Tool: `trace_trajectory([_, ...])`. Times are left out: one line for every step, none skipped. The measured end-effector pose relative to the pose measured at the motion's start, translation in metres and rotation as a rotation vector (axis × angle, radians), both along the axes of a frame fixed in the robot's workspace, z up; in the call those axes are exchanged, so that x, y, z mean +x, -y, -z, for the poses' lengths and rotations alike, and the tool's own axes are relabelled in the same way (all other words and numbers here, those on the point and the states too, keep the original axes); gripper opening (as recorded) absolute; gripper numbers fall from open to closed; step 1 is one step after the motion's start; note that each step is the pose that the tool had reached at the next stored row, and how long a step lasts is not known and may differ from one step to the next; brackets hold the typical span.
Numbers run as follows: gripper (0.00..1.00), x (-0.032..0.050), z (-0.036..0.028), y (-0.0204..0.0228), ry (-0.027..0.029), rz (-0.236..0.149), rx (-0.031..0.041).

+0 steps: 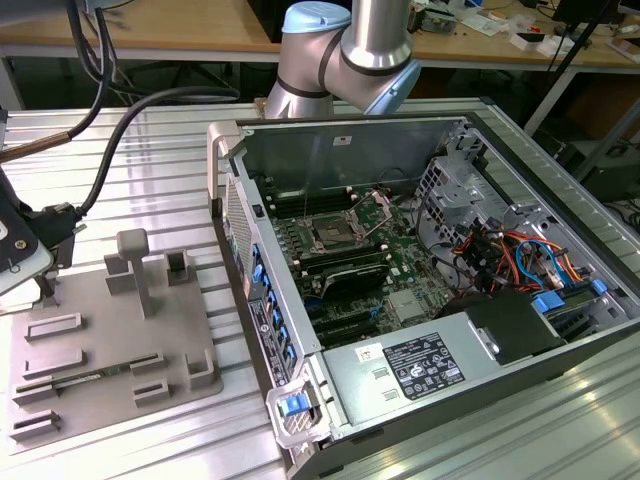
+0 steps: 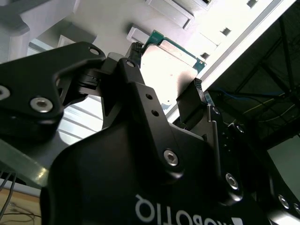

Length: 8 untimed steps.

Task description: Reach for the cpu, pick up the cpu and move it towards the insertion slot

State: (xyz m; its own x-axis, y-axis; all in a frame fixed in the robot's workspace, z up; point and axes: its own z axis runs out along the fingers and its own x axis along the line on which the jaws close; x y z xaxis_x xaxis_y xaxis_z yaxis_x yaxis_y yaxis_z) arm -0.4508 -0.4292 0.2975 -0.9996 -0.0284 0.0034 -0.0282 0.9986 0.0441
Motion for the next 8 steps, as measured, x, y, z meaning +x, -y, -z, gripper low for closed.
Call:
trace_trajectory([0.55,0.0,0.0,0.0,0.0,0.0,0.0])
trace_trajectory([0.55,0.0,0.0,0.0,0.0001,0.0,0.0001])
trace_trajectory([0.55,0.0,-0.0002,0.0,0.0,0.0,0.0001])
trace_trajectory([0.55,0.0,-0.0007,0.0,-0.0001,0.0,0.0])
trace_trajectory([0.55,0.0,-0.0009,0.0,0.0,0.0,0.0])
trace_trajectory([0.55,0.0,-0.0012,0.0,0.0,0.0,0.0001])
trace_trajectory([0.55,0.0,-0.0017,0.0,-0.0001,0.0,0.0])
trace_trajectory([0.55,0.0,-0.0023,0.0,-0.0001,0.0,0.0])
